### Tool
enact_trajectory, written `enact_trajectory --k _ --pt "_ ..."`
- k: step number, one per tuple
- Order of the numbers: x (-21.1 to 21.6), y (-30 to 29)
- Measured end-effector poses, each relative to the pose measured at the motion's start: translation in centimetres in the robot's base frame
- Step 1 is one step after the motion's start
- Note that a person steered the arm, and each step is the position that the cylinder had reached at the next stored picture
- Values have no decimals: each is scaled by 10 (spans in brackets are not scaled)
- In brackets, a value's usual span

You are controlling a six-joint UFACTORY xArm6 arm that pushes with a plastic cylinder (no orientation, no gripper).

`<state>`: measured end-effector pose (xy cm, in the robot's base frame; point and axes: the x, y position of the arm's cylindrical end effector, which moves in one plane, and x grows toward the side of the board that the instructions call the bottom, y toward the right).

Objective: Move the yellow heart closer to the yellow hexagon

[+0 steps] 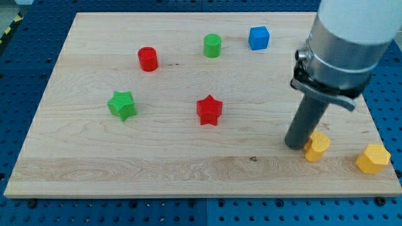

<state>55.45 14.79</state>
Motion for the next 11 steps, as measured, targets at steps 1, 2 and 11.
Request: enact_trajectory --k 1,2,11 --pt "8 -2" --pt "-16 -2" --pt "25 65"
